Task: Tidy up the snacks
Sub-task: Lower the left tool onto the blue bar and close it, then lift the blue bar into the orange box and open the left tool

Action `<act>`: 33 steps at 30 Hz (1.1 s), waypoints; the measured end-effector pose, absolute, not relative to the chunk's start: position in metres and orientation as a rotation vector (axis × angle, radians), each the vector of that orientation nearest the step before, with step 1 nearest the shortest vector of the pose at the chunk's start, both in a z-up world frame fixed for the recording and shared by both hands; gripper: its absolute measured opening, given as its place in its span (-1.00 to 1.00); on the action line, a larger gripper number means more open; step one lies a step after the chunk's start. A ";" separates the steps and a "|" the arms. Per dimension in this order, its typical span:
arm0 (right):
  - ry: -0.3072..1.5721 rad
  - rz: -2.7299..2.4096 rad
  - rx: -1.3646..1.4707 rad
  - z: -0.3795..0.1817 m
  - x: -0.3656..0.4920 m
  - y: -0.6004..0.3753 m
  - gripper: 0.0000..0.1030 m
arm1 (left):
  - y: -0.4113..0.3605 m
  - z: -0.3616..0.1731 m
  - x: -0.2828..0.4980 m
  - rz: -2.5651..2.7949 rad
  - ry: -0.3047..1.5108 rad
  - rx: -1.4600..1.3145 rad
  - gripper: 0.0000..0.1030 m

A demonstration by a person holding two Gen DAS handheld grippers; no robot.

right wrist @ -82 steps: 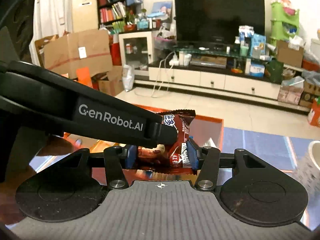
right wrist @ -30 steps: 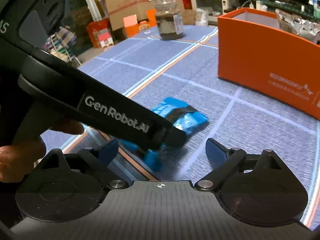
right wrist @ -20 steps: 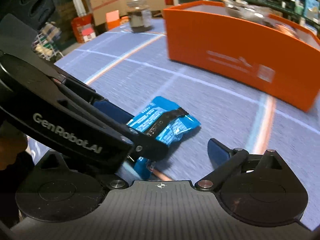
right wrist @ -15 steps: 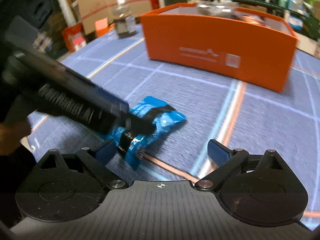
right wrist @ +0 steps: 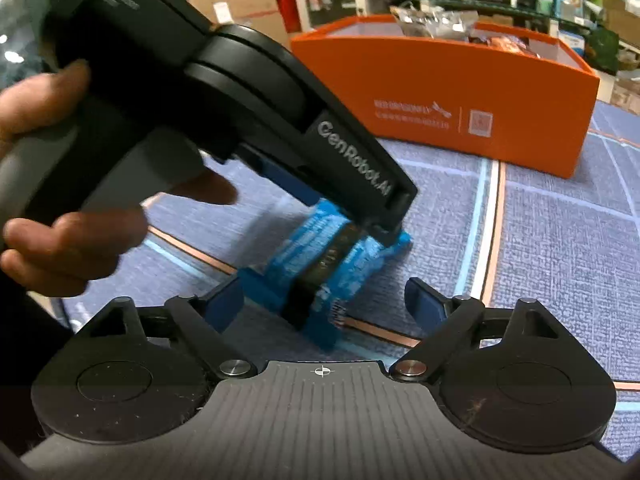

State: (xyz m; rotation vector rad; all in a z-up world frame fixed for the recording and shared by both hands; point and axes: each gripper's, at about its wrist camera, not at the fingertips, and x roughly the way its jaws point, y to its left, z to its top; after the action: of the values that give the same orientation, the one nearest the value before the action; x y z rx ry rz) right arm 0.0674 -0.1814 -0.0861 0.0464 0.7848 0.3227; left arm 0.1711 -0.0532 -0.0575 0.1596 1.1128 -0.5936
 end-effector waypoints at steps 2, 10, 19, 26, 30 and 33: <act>0.768 0.347 0.002 -0.087 0.070 -0.176 0.25 | -0.052 -0.059 0.169 -0.590 1.103 0.155 0.10; 0.789 0.433 -0.015 -0.084 0.067 -0.197 0.18 | -0.028 -0.057 0.153 -0.539 1.107 0.055 0.07; 0.774 0.412 0.027 -0.079 0.053 -0.188 0.67 | -0.027 -0.044 0.143 -0.404 1.051 0.028 0.27; 0.771 0.419 -0.018 -0.086 0.061 -0.169 0.21 | -0.025 -0.058 0.150 -0.471 1.111 0.016 -0.08; 0.755 0.430 -0.039 -0.082 0.056 -0.170 -0.25 | -0.020 -0.052 0.149 -0.487 1.108 -0.026 -0.14; 0.740 0.424 -0.025 -0.073 0.056 -0.175 -0.29 | -0.025 -0.039 0.150 -0.491 1.077 -0.024 -0.15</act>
State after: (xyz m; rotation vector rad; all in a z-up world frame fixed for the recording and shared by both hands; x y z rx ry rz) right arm 0.0564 -0.1751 -0.0735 -0.0254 0.7402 0.4243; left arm 0.1502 -0.0247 -0.0386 -0.0245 1.0765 -0.4913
